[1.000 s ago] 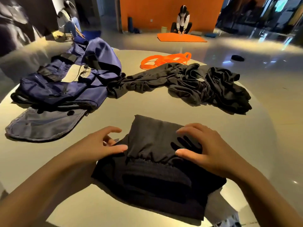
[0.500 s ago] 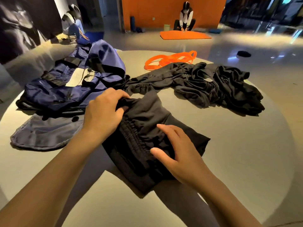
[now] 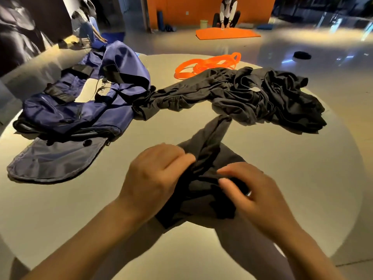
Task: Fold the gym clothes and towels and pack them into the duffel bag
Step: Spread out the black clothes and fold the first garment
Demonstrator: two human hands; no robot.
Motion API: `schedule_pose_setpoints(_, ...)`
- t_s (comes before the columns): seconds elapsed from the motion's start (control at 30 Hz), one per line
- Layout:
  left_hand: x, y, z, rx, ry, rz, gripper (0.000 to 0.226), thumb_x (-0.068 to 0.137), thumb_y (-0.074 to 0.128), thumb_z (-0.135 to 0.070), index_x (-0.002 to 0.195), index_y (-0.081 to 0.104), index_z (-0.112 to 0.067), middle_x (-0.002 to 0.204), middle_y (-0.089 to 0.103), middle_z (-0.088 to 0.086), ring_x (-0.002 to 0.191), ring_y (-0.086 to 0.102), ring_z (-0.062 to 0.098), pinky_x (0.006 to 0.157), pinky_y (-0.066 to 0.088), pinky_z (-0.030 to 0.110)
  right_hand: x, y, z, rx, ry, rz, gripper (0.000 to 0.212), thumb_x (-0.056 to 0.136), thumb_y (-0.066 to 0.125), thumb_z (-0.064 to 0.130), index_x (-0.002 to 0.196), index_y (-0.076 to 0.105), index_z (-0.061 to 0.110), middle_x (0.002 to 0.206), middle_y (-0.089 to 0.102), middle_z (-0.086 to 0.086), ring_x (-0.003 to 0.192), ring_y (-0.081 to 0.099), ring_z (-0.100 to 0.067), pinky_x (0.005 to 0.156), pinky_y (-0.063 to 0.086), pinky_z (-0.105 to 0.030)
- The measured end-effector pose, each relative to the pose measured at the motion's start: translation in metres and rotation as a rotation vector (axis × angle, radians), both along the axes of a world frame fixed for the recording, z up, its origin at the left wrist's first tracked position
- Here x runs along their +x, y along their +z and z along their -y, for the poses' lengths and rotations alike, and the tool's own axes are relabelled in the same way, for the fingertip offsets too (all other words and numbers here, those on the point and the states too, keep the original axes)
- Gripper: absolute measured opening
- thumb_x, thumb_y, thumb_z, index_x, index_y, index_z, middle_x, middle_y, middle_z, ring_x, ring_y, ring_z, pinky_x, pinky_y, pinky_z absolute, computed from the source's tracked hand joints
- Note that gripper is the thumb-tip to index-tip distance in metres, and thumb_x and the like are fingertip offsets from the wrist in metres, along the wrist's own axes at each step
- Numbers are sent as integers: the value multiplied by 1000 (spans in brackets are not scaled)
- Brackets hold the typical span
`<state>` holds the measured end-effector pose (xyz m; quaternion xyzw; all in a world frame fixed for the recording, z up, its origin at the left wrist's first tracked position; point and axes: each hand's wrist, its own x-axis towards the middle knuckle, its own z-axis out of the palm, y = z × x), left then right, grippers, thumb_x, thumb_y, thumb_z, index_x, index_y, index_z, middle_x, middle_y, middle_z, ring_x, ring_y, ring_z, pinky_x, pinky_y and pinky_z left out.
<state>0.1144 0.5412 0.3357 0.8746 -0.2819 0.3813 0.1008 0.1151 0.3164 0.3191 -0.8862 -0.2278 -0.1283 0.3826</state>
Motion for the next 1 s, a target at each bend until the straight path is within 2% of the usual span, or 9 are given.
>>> schedule_pose_setpoints(0.07, -14, -18, 14, 35, -53, 36, 32, 102, 43, -19, 97, 72, -8, 88, 69, 9, 93, 66, 30, 89, 51, 52, 1, 1, 19, 138, -113, -52, 11, 92, 53, 46, 101, 59, 44, 98, 61, 26, 94, 59, 4, 74, 48, -15)
schedule_pose_setpoints(0.2, -32, -46, 34, 209, -158, 109, 8, 97, 54, -17, 97, 62, -14, 80, 69, 2, 91, 70, 26, 94, 48, 51, 13, 6, 33, 214, -221, -36, 23, 88, 49, 44, 111, 50, 48, 108, 51, 36, 101, 53, 12, 80, 42, -11)
schedule_pose_setpoints(0.37, -41, -49, 31, 240, -166, 106, 26, 97, 53, -12, 84, 76, -15, 77, 68, 2, 93, 70, 25, 95, 49, 51, 31, 29, 5, 38, -114, 152, 33, 94, 46, 36, 120, 61, 22, 116, 59, 11, 109, 48, 2, 92, 36, -16)
schedule_pose_setpoints(0.5, -55, -52, 26, 286, -163, 60, 21, 94, 57, -11, 83, 75, -16, 77, 67, 0, 95, 69, 23, 100, 44, 50, 50, 23, -22, -304, 36, -19, 60, 90, 20, 60, 137, 47, 32, 141, 48, 5, 133, 36, -10, 113, 24, -41)
schedule_pose_setpoints(0.57, -60, -49, 22, 303, -161, -10, 20, 94, 57, -14, 86, 74, -18, 79, 68, -2, 98, 68, 20, 101, 43, 51, 49, 2, -28, -490, 42, -118, 71, 85, 5, 64, 140, 40, 37, 145, 42, 8, 139, 27, -12, 117, 8, -48)
schedule_pose_setpoints(0.63, -66, -32, 23, 249, -200, -149, 14, 95, 56, -26, 94, 70, -23, 85, 69, -6, 99, 67, 14, 100, 47, 48, 43, -15, -32, -551, -10, -97, 73, 86, -2, 60, 140, 40, 36, 142, 45, 9, 139, 27, -13, 117, 4, -49)
schedule_pose_setpoints(0.77, -59, 23, 34, -106, -223, -312, 29, 94, 53, -40, 105, 70, -20, 98, 68, -4, 90, 63, 12, 89, 48, 34, 36, -18, -35, -631, -58, -112, 65, 89, 0, 59, 145, 28, 38, 148, 36, 11, 143, 17, -14, 117, -2, -49)
schedule_pose_setpoints(0.9, -30, 2, 40, 43, 170, -453, 50, 93, 37, -53, 127, 57, -23, 126, 60, -2, 121, 54, 22, 106, 36, 53, 25, -18, -22, -581, -128, -130, 71, 85, -6, 58, 144, 29, 38, 149, 34, 13, 144, 15, -11, 117, -3, -51)
schedule_pose_setpoints(1.0, -32, -40, 48, -7, 142, -618, 57, 91, 35, -59, 137, 46, -28, 137, 51, -3, 128, 46, 24, 109, 28, 56, 16, -19, -3, -526, -225, -158, 74, 83, -5, 61, 143, 33, 39, 148, 35, 15, 143, 16, -8, 117, 0, -50)
